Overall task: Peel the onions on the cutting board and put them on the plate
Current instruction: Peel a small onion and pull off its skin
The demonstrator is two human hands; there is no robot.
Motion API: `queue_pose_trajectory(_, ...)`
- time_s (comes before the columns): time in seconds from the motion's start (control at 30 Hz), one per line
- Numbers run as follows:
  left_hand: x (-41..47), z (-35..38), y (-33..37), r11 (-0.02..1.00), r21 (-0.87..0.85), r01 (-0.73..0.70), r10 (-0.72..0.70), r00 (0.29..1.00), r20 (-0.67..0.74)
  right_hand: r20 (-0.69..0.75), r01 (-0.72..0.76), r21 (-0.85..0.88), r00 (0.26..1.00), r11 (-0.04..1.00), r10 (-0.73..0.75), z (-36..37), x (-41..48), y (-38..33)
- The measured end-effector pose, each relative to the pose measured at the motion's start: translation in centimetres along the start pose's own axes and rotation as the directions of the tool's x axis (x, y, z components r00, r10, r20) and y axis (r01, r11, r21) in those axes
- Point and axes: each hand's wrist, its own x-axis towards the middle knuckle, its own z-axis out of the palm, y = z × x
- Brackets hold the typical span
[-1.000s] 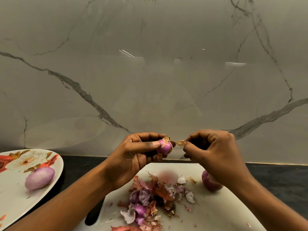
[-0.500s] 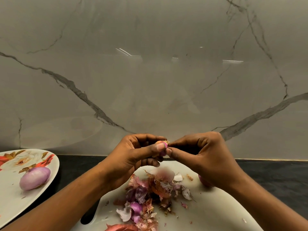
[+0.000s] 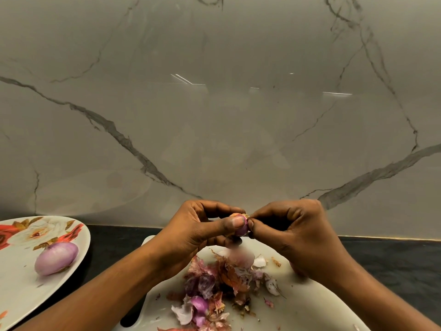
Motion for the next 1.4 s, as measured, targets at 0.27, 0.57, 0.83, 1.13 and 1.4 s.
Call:
queue_pose_trajectory(0.27, 0.1, 0.0, 0.0, 0.996, -0.091, 0.0, 0.004, 0.999, 0.046, -0.097, 0.018, -0.084, 0.995, 0.996, -0.027, 0.2, 0.1, 0.2)
queue_pose_trajectory(0.57, 0.3, -0.3, 0.0, 0.979, -0.202, 0.02, 0.001, 0.995, 0.103, -0.143, -0.083, -0.129, 0.988, 0.988, 0.065, -0.1, 0.3, 0.7)
queue_pose_trajectory(0.83, 0.3, -0.3, 0.2, 0.97, -0.244, 0.014, 0.003, 0.997, 0.071, -0.07, -0.083, -0.141, 0.995, 0.987, 0.073, -0.2, 0.2, 0.8)
queue_pose_trajectory(1.13, 0.3, -0.2, -0.1, 0.998, -0.047, -0.048, 0.048, 0.999, -0.004, 0.047, -0.01, -0.083, 0.999, 0.996, 0.014, -0.3, 0.0, 0.1)
queue_pose_trajectory(1.4, 0.1, -0.5, -0.2, 0.996, 0.075, -0.042, 0.039, 0.998, 0.044, 0.117, -0.033, -0.153, 0.992, 0.988, 0.051, -0.6, 0.0, 0.4)
